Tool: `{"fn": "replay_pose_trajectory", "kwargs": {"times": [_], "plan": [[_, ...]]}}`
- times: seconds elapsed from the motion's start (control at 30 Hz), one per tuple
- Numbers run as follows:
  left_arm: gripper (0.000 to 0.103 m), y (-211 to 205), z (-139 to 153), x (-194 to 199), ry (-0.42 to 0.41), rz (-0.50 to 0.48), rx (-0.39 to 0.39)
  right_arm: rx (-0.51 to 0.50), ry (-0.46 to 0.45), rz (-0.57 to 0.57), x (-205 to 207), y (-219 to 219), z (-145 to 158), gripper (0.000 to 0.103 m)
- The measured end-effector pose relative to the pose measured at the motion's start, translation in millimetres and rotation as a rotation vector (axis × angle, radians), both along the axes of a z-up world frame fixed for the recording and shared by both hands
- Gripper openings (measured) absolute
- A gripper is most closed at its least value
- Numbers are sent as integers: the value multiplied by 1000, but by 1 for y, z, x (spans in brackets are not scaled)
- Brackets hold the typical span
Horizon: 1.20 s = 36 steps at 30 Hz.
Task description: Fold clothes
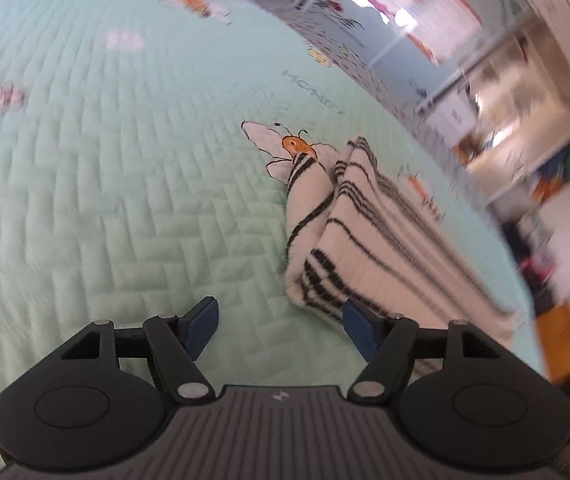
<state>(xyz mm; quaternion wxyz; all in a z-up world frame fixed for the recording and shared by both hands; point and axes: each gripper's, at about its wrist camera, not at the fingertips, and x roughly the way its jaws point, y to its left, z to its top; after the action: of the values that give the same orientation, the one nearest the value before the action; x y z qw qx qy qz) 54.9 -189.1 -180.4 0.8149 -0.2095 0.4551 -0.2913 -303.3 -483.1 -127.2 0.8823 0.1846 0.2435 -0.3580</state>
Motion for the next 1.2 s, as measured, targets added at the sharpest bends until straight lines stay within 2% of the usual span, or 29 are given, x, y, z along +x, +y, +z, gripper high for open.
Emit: {"fn": "replay_pose_trajectory", "kwargs": {"times": [0.13, 0.27, 0.37, 0.5, 0.63, 0.7, 0.8, 0.93, 1.1, 1.2], "plan": [[73, -1, -3, 3, 100, 43, -115, 35, -26, 2, -11, 13, 1, 90], [73, -11, -4, -1, 144, 54, -172, -2, -10, 84, 8, 29, 15, 90], [73, -22, -7, -4, 160, 53, -221, -57, -4, 156, 35, 43, 42, 91], [73, -32, -15, -8, 158, 52, -282, -111, 31, 249, 92, 59, 89, 91], [73, -31, -21, -7, 150, 61, -340, -57, 101, 369, 175, 73, 134, 91], [73, -29, -23, -8, 148, 62, -364, 14, 176, 433, 227, 82, 145, 91], [73, -27, -26, -10, 136, 39, -391, 94, 342, 465, 307, 99, 135, 91], [74, -24, -30, -7, 133, 2, -437, 108, 605, 439, 406, 132, 100, 91], [74, -28, -32, 0, 147, -29, -463, 68, 826, 418, 463, 162, 51, 91], [74, -32, -33, 3, 171, -23, -483, 22, 913, 379, 481, 169, 27, 91]]}}
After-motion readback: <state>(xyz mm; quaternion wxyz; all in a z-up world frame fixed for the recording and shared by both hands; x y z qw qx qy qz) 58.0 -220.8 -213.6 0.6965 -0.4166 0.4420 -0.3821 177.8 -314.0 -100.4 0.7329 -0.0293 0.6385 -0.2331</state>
